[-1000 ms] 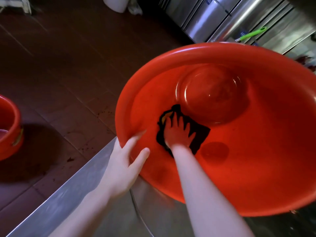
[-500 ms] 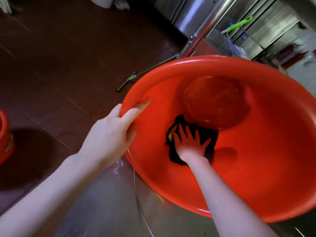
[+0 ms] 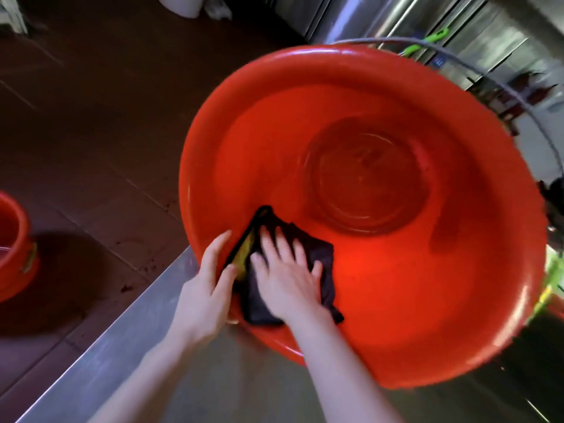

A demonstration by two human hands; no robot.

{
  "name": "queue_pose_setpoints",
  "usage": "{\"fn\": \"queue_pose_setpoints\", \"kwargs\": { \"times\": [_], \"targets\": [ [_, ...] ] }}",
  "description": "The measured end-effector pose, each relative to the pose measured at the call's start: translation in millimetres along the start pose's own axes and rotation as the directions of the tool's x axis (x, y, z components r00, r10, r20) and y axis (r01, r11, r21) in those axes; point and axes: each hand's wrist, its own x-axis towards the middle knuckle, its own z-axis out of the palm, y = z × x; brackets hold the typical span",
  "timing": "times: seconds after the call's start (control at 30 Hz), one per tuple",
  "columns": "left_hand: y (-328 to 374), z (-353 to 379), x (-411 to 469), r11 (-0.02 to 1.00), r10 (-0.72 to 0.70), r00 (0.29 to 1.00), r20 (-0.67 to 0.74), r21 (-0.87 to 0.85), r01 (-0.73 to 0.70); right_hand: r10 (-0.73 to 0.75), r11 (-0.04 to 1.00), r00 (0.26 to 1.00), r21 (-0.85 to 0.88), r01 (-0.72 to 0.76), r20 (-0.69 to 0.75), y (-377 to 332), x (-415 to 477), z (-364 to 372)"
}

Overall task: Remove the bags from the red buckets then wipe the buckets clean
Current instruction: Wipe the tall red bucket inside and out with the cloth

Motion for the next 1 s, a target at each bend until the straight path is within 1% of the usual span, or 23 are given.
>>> {"fn": "queue_pose_setpoints", "kwargs": {
  "times": [0.07,0.13,0.2,0.27,0.33,0.4,0.47,0.5,0.53,0.57,0.6,0.67,0.73,0.8,0.87,0.93,1.0],
  "targets": [
    [-2,3,-6,0.998,0.005,0.999,0.034,-0.061,-0.002,0.169,0.984,0.982,0.04,-0.173,0.081,22,38,-6],
    [-4,8,-10,0.995,0.009,0.999,0.049,-0.101,-0.005,0.335,0.93,0.927,0.099,-0.354,0.167,40,73,-18],
    [-9,14,-12,0.992,0.005,0.998,0.06,-0.127,0.003,0.417,0.893,0.889,0.095,-0.44,0.191,48,89,-23],
    [-12,16,-12,0.988,-0.018,0.999,0.049,-0.149,0.026,0.412,0.904,0.893,0.043,-0.426,0.181,42,86,-23],
    [-14,17,-12,0.986,-0.035,0.999,0.039,-0.161,0.041,0.356,0.93,0.922,0.038,-0.366,0.154,25,67,-20],
    [-12,18,-12,0.987,-0.048,0.998,0.031,-0.152,0.052,0.259,0.962,0.96,0.059,-0.266,0.105,0,30,-9],
    [-9,18,-12,0.989,-0.065,0.998,0.008,-0.136,0.066,0.129,0.991,0.991,0.015,-0.129,0.024,-24,-17,6],
    [-7,18,-12,0.987,-0.076,0.997,-0.002,-0.14,0.075,0.088,0.996,0.996,-0.013,-0.088,0.001,-30,-29,11],
    [-7,17,-12,0.985,-0.081,0.997,-0.005,-0.154,0.08,0.077,0.997,0.997,-0.02,-0.077,0.006,-29,-28,12],
    [-7,16,-13,0.982,-0.079,0.997,0.0,-0.171,0.077,0.103,0.995,0.994,-0.001,-0.103,0.025,-26,-18,8],
    [-8,15,-15,0.98,-0.074,0.997,0.008,-0.187,0.074,0.165,0.986,0.985,0.025,-0.166,0.05,-19,-1,2],
    [-7,14,-20,0.976,-0.069,0.997,0.02,-0.204,0.072,0.312,0.944,0.944,0.074,-0.321,0.108,-1,38,-13],
    [-8,15,-23,0.975,-0.063,0.997,0.04,-0.209,0.07,0.39,0.909,0.906,0.084,-0.407,0.165,16,65,-23],
    [-9,14,-24,0.982,-0.04,0.998,0.057,-0.182,0.05,0.38,0.915,0.905,0.066,-0.398,0.189,25,73,-25],
    [-9,13,-27,0.993,0.012,0.999,0.052,-0.114,-0.006,0.354,0.924,0.916,0.077,-0.373,0.189,23,66,-24],
    [-2,11,-27,0.995,0.068,0.997,0.02,-0.07,-0.067,0.332,0.918,0.925,0.161,-0.362,0.184,12,54,-23],
    [9,8,-23,0.993,0.097,0.995,-0.005,-0.065,-0.097,0.261,0.918,0.953,0.263,-0.295,0.156,-7,39,-25]
  ]
}}
